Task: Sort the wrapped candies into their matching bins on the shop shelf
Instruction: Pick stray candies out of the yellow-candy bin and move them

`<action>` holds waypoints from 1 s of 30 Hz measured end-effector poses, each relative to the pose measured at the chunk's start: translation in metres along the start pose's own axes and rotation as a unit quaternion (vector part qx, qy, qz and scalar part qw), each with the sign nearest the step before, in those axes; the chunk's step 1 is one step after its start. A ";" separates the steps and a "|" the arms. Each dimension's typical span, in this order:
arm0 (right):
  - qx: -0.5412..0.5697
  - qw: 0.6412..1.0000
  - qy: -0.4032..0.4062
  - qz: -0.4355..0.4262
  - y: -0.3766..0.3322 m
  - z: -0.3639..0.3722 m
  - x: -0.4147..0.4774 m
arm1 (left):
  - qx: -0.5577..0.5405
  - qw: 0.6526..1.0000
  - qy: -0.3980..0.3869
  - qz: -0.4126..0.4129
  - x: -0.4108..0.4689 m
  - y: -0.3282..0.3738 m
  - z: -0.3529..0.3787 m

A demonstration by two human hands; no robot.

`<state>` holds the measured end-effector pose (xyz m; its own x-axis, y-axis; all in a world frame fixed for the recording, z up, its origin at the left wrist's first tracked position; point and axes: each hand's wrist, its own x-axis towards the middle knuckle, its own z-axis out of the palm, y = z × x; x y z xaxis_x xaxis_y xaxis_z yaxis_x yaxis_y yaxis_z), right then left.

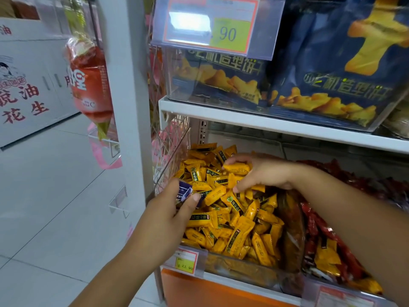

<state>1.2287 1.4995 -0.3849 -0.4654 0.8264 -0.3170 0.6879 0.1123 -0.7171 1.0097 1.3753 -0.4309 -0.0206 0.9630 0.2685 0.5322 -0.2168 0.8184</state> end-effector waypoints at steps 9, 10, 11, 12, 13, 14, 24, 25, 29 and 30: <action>0.063 0.998 -0.030 0.003 -0.015 -0.017 0.004 | -0.017 1.000 0.022 -0.011 0.002 0.005 0.001; 0.016 0.999 -0.025 0.013 -0.018 -0.023 -0.003 | -0.023 0.999 0.023 -0.009 0.002 0.006 0.002; -0.047 0.998 -0.023 0.024 -0.022 -0.028 -0.011 | -0.028 0.999 0.023 -0.008 0.001 0.007 0.003; -0.119 0.992 -0.031 0.032 -0.024 -0.028 -0.017 | -0.030 0.999 0.020 -0.007 0.001 0.008 0.003; -0.186 0.981 -0.051 0.031 -0.028 -0.025 -0.022 | -0.031 0.999 0.017 -0.008 0.001 0.010 0.004; -0.237 0.968 -0.077 0.026 -0.028 -0.015 -0.025 | -0.032 0.999 0.015 -0.010 0.001 0.010 0.005; -0.472 0.873 -0.107 0.069 -0.021 0.013 -0.018 | -0.028 0.998 0.034 -0.033 0.004 -0.007 0.009; -0.465 0.876 -0.109 0.073 -0.021 0.003 -0.019 | -0.027 0.999 0.033 -0.034 0.004 -0.008 0.009; -0.351 0.936 -0.024 0.018 -0.028 -0.020 -0.007 | -0.024 0.999 0.028 -0.036 0.006 -0.011 0.010; -0.345 0.938 0.035 -0.003 -0.027 -0.022 0.006 | -0.024 0.999 0.026 -0.035 0.007 -0.011 0.010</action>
<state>1.2197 1.5133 -0.3541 -0.4488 0.8564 -0.2554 0.8936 0.4271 -0.1382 1.0125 1.3856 -0.4429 -0.1002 0.9670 0.2343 0.4864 -0.1579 0.8594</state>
